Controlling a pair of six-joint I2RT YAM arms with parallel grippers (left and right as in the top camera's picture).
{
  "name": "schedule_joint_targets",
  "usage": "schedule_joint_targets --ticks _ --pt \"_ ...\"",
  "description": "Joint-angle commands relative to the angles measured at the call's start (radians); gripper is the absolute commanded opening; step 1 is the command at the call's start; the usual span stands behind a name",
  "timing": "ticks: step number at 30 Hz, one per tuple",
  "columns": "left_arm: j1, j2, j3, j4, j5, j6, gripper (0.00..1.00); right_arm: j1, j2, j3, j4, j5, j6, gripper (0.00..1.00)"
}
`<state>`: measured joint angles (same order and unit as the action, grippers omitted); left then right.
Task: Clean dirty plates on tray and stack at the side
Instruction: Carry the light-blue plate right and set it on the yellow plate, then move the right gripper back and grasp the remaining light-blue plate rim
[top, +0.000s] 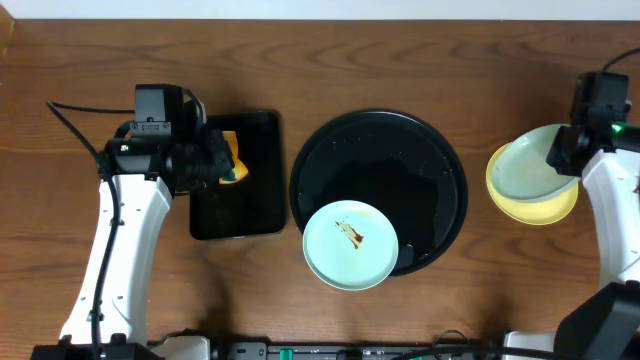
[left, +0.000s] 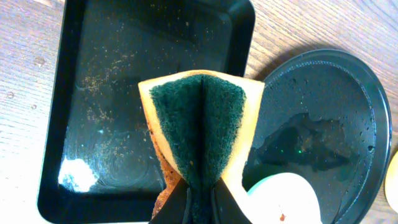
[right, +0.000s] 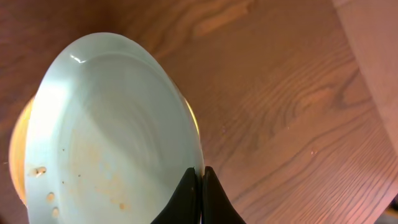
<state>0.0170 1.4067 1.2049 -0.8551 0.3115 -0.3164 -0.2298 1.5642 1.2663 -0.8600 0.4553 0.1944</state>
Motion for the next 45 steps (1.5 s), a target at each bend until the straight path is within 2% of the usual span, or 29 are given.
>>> schedule_joint_targets --ticks 1,4,7,10,13,17,19,25,31,40,45 --pt "0.004 -0.011 -0.003 -0.002 0.002 0.01 0.08 -0.026 0.01 -0.011 0.012 -0.02 0.018 0.08" --pt "0.004 -0.011 -0.003 -0.002 0.002 0.009 0.08 -0.031 0.01 -0.011 0.025 -0.033 0.018 0.36" --pt "0.004 -0.011 -0.003 -0.002 0.002 0.009 0.08 -0.031 0.01 -0.011 0.034 -0.115 0.013 0.42" --pt "0.004 -0.011 -0.003 -0.006 0.002 0.009 0.08 -0.029 0.01 -0.011 0.041 -0.29 -0.028 0.42" --pt "0.004 -0.011 -0.003 -0.011 0.002 0.01 0.08 -0.008 0.01 -0.011 0.039 -0.545 -0.088 0.42" --pt "0.004 -0.011 -0.003 -0.019 0.002 0.01 0.08 0.063 0.01 -0.011 0.006 -0.818 -0.157 0.42" --pt "0.004 -0.01 -0.003 -0.027 0.002 0.01 0.08 0.114 0.011 -0.012 -0.02 -0.887 -0.179 0.43" --pt "0.004 -0.01 -0.005 -0.058 0.002 0.01 0.08 0.312 0.013 -0.052 -0.053 -0.882 -0.185 0.49" --pt "0.004 -0.01 -0.006 -0.069 0.002 0.01 0.08 0.471 0.013 -0.183 -0.037 -0.875 -0.129 0.49" --pt "0.004 -0.01 -0.006 -0.068 0.002 0.01 0.08 0.578 0.013 -0.402 0.112 -0.88 0.055 0.38" --pt "0.004 -0.01 -0.006 -0.068 0.002 0.01 0.08 0.615 0.013 -0.457 0.164 -0.878 0.098 0.36"
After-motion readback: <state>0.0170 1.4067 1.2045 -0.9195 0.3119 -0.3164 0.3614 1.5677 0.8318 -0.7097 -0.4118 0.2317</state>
